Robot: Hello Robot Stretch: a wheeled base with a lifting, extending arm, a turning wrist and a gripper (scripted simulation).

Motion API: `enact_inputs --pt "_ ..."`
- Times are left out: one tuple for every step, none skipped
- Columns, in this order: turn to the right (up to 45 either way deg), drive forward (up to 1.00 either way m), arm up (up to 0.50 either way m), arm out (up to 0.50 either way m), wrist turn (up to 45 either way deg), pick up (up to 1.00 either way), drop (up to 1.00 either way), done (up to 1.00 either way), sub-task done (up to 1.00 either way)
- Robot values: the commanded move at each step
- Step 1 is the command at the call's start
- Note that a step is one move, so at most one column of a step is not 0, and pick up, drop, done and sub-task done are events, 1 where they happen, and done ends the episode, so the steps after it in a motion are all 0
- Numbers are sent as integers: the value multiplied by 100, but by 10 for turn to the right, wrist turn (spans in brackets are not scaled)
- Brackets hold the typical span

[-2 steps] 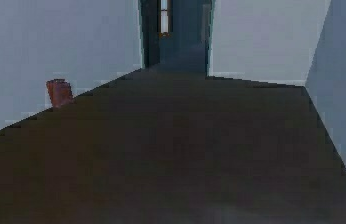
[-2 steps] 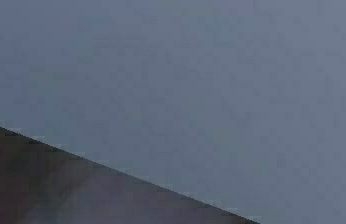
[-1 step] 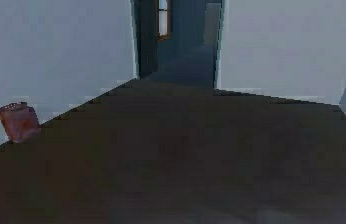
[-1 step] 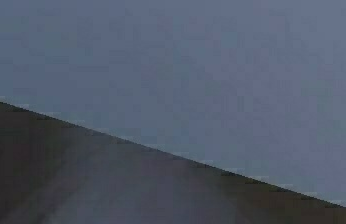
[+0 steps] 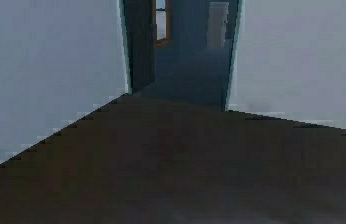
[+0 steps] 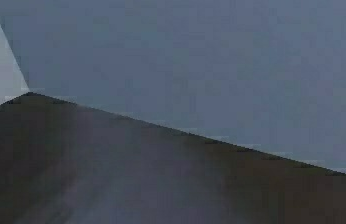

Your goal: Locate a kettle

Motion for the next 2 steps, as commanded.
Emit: enact_inputs --pt "0 100 0 0 0 0 0 0 0" --pt "0 100 0 0 0 0 0 0 0"
